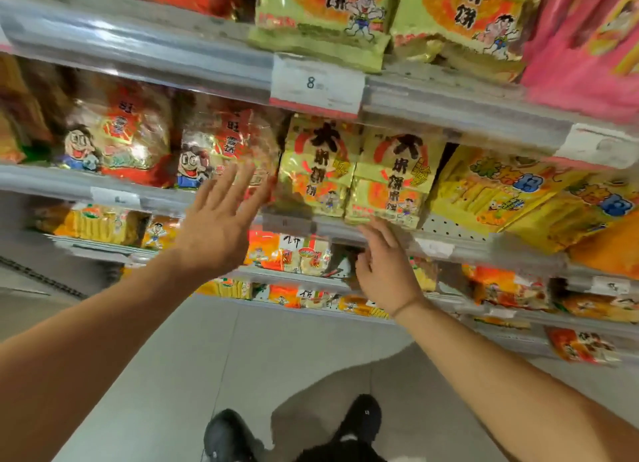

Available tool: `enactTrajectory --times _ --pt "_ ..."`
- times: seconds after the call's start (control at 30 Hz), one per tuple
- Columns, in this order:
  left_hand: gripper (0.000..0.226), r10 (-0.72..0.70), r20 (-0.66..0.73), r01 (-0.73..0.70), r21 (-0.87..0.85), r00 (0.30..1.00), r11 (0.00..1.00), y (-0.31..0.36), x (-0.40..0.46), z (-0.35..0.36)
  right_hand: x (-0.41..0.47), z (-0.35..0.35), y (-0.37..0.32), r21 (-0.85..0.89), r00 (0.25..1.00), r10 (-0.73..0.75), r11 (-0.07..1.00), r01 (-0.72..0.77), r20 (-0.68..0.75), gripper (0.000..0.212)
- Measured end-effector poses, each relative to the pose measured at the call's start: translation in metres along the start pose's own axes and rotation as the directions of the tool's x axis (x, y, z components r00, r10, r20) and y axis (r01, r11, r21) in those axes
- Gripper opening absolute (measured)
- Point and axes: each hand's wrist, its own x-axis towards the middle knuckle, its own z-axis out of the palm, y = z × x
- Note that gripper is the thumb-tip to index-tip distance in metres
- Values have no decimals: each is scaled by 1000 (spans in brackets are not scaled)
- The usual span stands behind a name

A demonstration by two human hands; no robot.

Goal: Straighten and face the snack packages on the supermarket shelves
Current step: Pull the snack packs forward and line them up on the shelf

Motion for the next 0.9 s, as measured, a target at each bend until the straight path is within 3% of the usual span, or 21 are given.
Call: enactTrajectory --times 0.1,0.2,0.33,0.5,0.63,0.73,0.8,0.9 --pt "87 -88 223 89 6 971 996 -34 -26 30 5 27 -16 -96 994 74 993 -65 84 68" --pt "94 -126 361 119 42 924 992 -49 -38 55 4 48 -14 -217 988 120 971 -97 95 88" --pt "95 -133 412 140 13 901 990 -50 -36 69 -3 64 -3 -331 981 138 940 -86 137 96" --pt "95 -125 381 118 40 916 992 -54 -40 76 -5 79 -4 -338 972 178 934 -117 156 94" --pt "89 -168 459 176 26 872 984 -39 -63 89 -17 98 -4 -257 966 161 961 -106 201 87" --pt "74 -153 694 240 -29 703 970 -23 -98 105 -20 118 11 -168 940 141 981 -91 311 83" --pt "65 -144 779 379 -128 611 917 -14 -123 114 -6 133 23 -1 893 272 957 -291 358 80" --pt "52 -192 798 660 -307 571 685 -8 -143 130 30 158 46 218 843 438 831 -512 312 65"
